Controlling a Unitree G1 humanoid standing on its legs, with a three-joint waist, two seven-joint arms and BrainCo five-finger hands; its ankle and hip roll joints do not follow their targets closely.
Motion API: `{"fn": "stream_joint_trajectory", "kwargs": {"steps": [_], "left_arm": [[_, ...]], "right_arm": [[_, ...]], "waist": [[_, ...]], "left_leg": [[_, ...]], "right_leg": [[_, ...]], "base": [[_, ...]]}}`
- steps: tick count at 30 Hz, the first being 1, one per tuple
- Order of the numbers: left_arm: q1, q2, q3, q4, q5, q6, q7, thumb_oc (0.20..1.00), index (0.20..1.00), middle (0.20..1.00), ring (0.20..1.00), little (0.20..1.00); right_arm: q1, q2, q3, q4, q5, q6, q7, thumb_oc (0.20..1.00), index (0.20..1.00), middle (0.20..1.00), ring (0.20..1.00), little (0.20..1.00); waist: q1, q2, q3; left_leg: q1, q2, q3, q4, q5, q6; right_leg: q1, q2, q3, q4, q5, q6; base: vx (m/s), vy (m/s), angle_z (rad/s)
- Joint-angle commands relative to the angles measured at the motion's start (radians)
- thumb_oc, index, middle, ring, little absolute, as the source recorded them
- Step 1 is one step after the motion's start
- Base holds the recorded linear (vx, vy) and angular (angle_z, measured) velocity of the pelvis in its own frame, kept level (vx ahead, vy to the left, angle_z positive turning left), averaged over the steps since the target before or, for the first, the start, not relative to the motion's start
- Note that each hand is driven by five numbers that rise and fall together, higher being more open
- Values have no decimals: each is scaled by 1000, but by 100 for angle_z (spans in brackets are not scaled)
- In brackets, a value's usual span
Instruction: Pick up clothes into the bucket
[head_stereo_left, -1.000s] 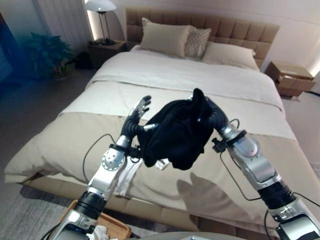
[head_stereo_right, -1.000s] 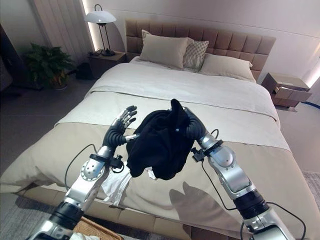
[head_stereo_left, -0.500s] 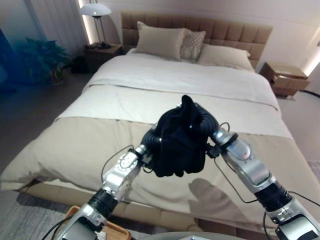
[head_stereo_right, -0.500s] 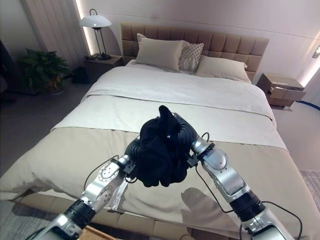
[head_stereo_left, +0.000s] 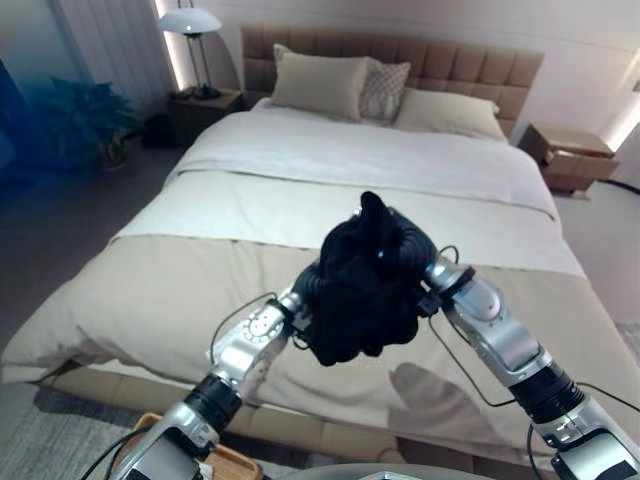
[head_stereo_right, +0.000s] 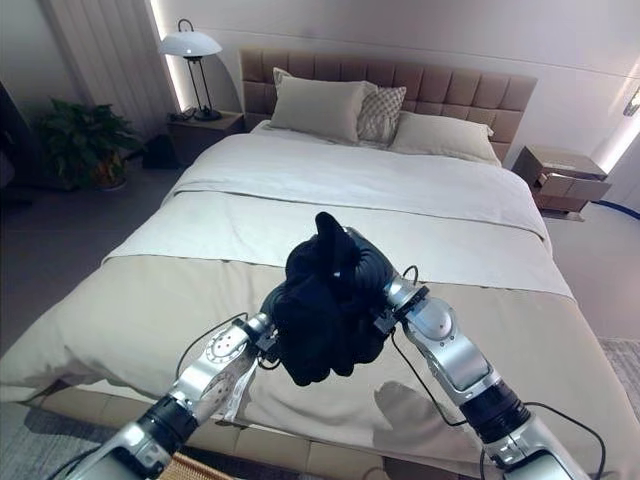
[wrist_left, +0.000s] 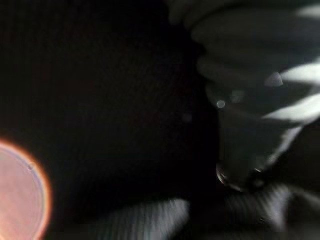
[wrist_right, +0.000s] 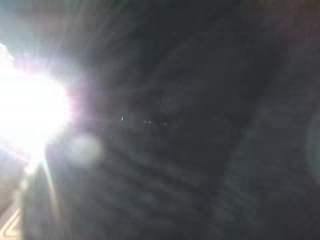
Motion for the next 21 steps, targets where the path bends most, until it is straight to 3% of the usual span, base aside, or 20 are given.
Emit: {"fn": "stream_joint_trajectory", "kwargs": {"steps": [1, 10, 13, 16, 21], "left_arm": [[-89, -49, -26, 85, 17, -25, -18, 200, 200, 200, 200, 200], [-46, -50, 36, 75, 19, -53, 0, 200, 200, 200, 200, 200], [-24, -62, 71, 63, -24, -58, 4, 200, 200, 200, 200, 200], [25, -100, 133, 56, -152, -44, -21, 200, 200, 200, 200, 200], [76, -115, 197, 27, -237, -44, -24, 200, 200, 200, 200, 200]], "right_arm": [[-139, 52, -18, -102, 73, -81, -9, 200, 200, 200, 200, 200], [-109, 59, -46, -91, 47, -87, -22, 200, 200, 200, 200, 200], [-94, 72, -62, -81, 43, -90, -34, 1000, 1000, 1000, 1000, 1000], [-71, 89, -82, -68, 28, -93, -48, 1000, 1000, 1000, 1000, 1000], [-38, 108, -121, -73, 29, -101, -73, 1000, 1000, 1000, 1000, 1000]], "waist": [[1, -16, -25], [11, -19, -28], [16, -21, -27], [22, -26, -28], [29, -28, -27]], "left_leg": [[-58, 41, -27, 99, -49, -6], [-60, 39, -33, 101, -51, -5], [-62, 38, -36, 103, -51, -3], [-63, 36, -40, 103, -51, -2], [-67, 34, -42, 105, -51, 0]], "right_leg": [[-46, -63, -50, 80, 20, 54], [-43, -65, -56, 81, 17, 53], [-43, -65, -57, 81, 15, 51], [-41, -65, -59, 80, 15, 50], [-44, -67, -59, 79, 16, 50]], "base": [[0, 0, 0], [0, 0, 0], [0, 0, 0], [0, 0, 0], [0, 0, 0]]}}
